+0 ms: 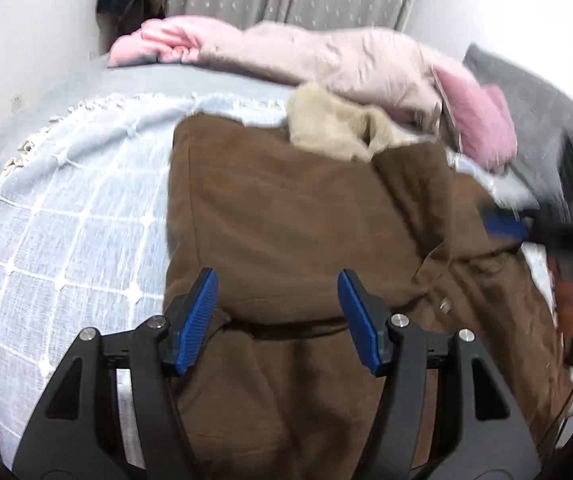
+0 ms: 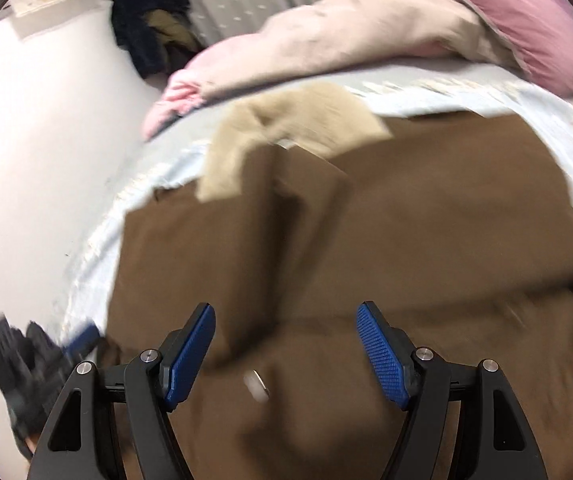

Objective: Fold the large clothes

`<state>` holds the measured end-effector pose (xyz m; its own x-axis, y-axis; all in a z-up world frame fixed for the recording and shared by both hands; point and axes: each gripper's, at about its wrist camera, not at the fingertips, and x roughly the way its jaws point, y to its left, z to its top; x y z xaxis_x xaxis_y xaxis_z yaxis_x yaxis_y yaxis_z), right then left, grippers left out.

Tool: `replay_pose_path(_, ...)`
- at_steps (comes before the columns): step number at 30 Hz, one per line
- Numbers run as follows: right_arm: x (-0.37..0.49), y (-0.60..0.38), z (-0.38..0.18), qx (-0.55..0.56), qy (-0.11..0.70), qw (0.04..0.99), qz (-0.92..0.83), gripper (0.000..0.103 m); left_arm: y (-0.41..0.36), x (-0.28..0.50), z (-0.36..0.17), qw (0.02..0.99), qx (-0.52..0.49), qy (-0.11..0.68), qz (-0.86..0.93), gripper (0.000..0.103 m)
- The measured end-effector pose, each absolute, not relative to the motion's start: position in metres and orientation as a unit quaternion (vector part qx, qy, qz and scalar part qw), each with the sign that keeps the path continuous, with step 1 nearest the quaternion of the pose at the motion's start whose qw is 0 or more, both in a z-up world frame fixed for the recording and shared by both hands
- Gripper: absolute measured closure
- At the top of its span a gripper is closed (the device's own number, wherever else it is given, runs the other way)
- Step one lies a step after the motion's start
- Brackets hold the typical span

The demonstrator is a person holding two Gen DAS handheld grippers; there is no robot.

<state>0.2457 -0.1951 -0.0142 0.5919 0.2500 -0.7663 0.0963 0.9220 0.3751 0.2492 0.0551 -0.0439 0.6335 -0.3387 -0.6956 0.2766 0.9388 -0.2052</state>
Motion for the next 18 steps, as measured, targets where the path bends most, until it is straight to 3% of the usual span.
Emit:
replay_pose_path(2,0.28,-0.185,-0.023,0.203,0.45,0.868,0.053,0.03,0.058,0.249,-0.049,0.905,-0.036,0.392,-0.16,0.04)
replay_pose_path(3,0.294,-0.184,-0.029,0.209,0.45,0.867,0.045,0.04,0.059,0.249,-0.052,0.901,-0.046,0.398,-0.166,0.04)
replay_pose_path(4,0.305,-0.183,-0.036,0.21,0.455,0.865,0.033,0.051,0.061,0.248,-0.054,0.9,-0.051,0.399,-0.167,0.04)
replay_pose_path(5,0.311,-0.184,-0.042,0.204,0.463,0.862,0.029,0.086,0.06,0.247,-0.057,0.9,-0.051,0.399,-0.168,0.04)
replay_pose_path(6,0.312,-0.185,-0.046,0.198,0.47,0.86,0.023,0.097,0.06,0.247,-0.058,0.901,-0.043,0.398,-0.167,0.04)
replay_pose_path(10,0.264,-0.217,-0.031,0.195,0.436,0.879,0.008,0.097,0.063,0.247,-0.057,0.901,-0.039,0.399,-0.168,0.04)
replay_pose_path(13,0.216,-0.24,-0.031,0.177,0.459,0.87,0.033,0.093,0.063,0.246,-0.055,0.896,-0.042,0.406,-0.172,0.04)
replay_pose_path(18,0.141,-0.272,-0.043,0.134,0.54,0.829,0.05,0.058,0.06,0.246,-0.051,0.894,-0.034,0.412,-0.175,0.04)
